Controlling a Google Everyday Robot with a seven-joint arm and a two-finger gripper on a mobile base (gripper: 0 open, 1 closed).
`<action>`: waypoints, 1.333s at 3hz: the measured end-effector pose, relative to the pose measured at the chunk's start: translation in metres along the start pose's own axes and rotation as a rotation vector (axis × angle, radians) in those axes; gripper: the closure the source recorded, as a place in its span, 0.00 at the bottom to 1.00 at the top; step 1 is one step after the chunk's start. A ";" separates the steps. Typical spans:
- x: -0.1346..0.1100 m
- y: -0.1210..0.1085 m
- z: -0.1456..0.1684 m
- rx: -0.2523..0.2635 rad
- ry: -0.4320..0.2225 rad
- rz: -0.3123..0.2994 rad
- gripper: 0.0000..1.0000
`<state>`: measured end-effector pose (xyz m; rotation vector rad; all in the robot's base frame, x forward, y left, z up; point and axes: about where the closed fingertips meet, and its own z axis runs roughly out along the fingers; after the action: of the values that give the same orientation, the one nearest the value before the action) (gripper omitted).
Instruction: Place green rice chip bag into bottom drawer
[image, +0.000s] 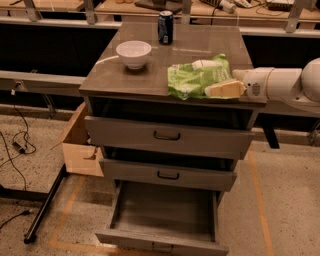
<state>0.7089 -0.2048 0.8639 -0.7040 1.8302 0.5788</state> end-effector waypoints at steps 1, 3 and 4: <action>0.004 0.005 0.010 -0.027 -0.001 -0.009 0.41; 0.005 0.011 0.021 -0.045 -0.001 -0.035 0.87; 0.002 0.009 0.020 -0.034 -0.008 -0.037 1.00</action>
Offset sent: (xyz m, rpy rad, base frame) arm 0.0057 0.0236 -0.0143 -0.0092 -0.0189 0.0705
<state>0.7152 -0.1853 0.8557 -0.7559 1.8003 0.5881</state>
